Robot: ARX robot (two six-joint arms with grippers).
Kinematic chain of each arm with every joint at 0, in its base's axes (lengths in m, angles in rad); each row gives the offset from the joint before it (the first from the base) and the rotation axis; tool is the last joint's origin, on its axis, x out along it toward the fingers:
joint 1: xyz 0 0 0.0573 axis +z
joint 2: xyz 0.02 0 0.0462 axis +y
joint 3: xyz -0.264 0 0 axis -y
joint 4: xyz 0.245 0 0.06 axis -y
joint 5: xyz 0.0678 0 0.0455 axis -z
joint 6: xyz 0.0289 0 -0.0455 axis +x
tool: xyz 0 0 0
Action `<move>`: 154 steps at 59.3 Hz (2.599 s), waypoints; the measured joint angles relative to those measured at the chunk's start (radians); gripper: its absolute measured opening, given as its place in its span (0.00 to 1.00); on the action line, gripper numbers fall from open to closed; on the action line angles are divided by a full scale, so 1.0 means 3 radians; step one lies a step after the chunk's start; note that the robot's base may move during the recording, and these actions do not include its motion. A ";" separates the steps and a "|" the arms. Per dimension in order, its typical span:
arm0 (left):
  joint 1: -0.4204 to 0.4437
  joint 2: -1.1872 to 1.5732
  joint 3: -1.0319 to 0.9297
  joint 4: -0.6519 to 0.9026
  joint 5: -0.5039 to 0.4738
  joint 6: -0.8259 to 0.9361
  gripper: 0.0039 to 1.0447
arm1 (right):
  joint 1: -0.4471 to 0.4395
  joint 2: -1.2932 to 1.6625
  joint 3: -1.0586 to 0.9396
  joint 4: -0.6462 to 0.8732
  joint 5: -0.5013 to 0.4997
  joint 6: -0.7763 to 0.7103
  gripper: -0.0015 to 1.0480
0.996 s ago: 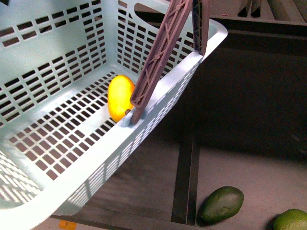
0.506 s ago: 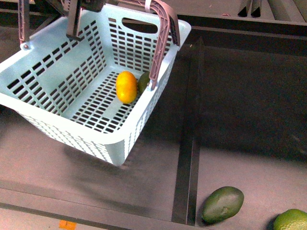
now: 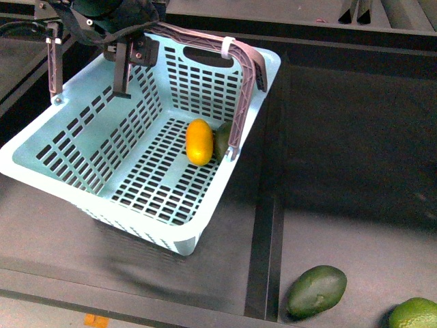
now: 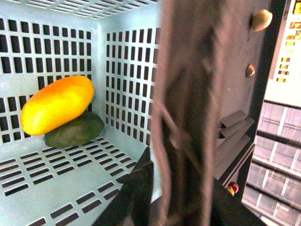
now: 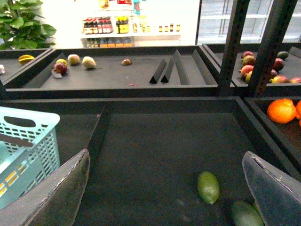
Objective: Pick mango and avocado into basket
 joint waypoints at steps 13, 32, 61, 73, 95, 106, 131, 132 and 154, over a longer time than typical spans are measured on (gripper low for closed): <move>0.0027 -0.0473 -0.0341 -0.0029 -0.0113 -0.0181 0.81 | 0.0000 0.0000 0.0000 0.0000 0.0000 0.0000 0.92; 0.0202 -0.1287 -0.0838 -0.0654 -0.0177 0.0032 0.93 | 0.0000 0.0000 0.0000 0.0000 -0.0001 0.0000 0.92; 0.0738 -0.2469 -0.3371 0.3122 0.0135 0.5299 0.02 | 0.0000 0.0000 0.0000 0.0000 0.0001 0.0000 0.92; 0.0890 -0.2954 -0.3751 0.3024 0.0262 0.5357 0.02 | 0.0000 0.0000 0.0000 0.0000 0.0000 0.0000 0.92; 0.1204 -0.3914 -0.4158 0.2452 0.0577 0.5378 0.02 | 0.0000 0.0000 0.0000 0.0000 -0.0004 0.0000 0.92; 0.1204 -0.4659 -0.4236 0.1813 0.0582 0.5381 0.02 | 0.0000 0.0000 0.0000 0.0000 -0.0001 0.0000 0.92; 0.1204 -0.5650 -0.4237 0.0889 0.0582 0.5381 0.02 | 0.0000 0.0000 0.0000 0.0000 -0.0001 0.0000 0.92; 0.1204 -0.5664 -0.4237 0.0875 0.0582 0.5381 0.02 | 0.0000 0.0000 0.0000 0.0000 -0.0001 0.0000 0.92; 0.1205 -0.6142 -0.4237 0.0402 0.0582 0.5381 0.02 | 0.0000 0.0000 0.0000 0.0000 -0.0001 0.0001 0.92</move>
